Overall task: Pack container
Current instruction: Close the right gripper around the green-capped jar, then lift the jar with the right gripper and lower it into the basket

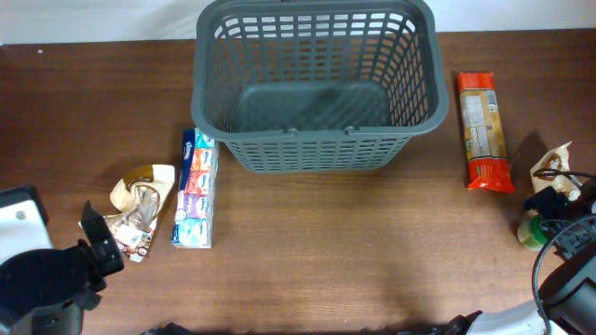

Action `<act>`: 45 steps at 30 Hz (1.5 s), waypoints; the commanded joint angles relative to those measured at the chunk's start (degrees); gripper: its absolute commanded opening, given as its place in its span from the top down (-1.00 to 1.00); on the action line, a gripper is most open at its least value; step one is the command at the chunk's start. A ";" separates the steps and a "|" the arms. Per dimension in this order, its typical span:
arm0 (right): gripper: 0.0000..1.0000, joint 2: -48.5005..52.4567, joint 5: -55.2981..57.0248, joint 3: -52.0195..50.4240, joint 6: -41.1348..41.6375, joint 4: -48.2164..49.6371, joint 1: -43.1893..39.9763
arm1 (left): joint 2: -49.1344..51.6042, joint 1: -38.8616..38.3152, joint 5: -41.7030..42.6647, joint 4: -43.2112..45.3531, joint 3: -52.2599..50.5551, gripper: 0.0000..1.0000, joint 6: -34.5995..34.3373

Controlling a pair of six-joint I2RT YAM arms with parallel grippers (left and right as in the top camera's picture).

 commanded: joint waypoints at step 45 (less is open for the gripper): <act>0.92 0.52 -4.63 24.24 0.92 -17.00 -0.07 | 0.02 0.02 -0.04 0.00 0.04 -0.99 0.11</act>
